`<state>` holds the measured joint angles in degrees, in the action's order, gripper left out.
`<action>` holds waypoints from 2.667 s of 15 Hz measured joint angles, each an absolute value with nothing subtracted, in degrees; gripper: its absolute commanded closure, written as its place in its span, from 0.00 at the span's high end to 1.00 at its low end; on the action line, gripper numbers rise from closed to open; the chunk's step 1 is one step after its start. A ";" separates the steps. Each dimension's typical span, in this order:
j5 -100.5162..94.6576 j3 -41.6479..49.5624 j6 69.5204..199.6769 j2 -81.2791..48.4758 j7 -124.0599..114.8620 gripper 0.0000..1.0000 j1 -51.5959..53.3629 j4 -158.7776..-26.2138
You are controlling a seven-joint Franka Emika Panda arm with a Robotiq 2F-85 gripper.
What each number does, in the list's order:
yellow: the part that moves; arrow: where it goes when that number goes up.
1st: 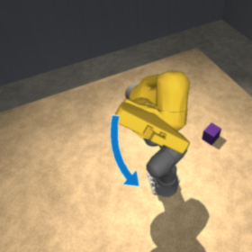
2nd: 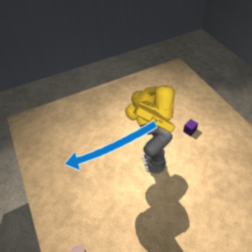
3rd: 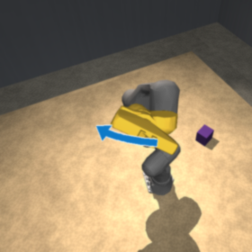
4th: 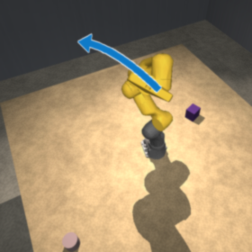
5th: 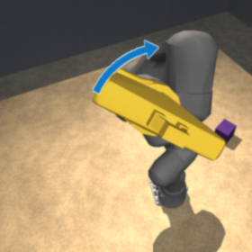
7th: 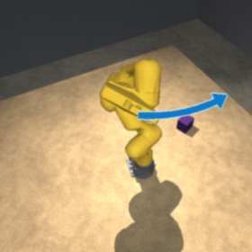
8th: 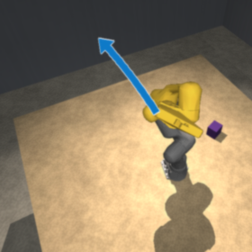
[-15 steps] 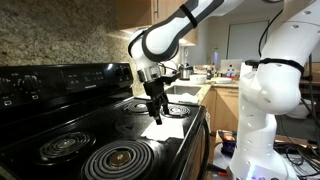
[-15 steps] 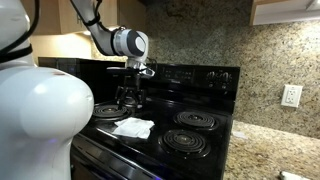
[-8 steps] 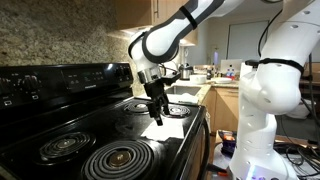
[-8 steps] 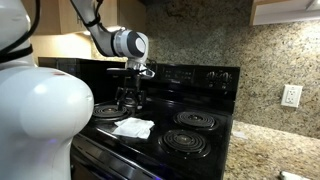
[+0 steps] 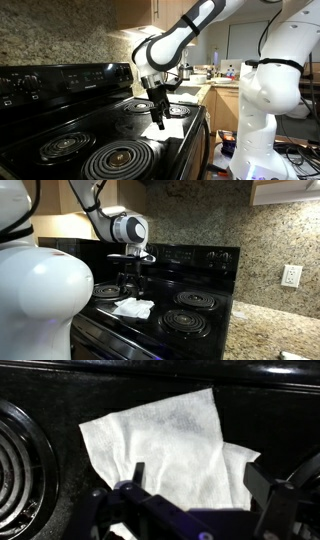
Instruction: Use the cloth to wipe the stove
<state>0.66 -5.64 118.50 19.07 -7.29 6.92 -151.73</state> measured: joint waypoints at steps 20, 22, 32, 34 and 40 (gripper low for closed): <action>-4.15 -7.50 143.66 10.16 -4.30 0.08 7.15 -155.36; -6.52 -7.30 145.59 8.09 -4.58 0.09 6.10 -153.50; -24.35 -4.77 151.23 -2.19 -17.62 0.09 3.28 -141.86; -23.66 -4.22 151.11 -4.01 -17.46 0.09 3.28 -139.69; -1.73 -3.94 149.81 -5.35 -1.21 0.09 3.04 -139.05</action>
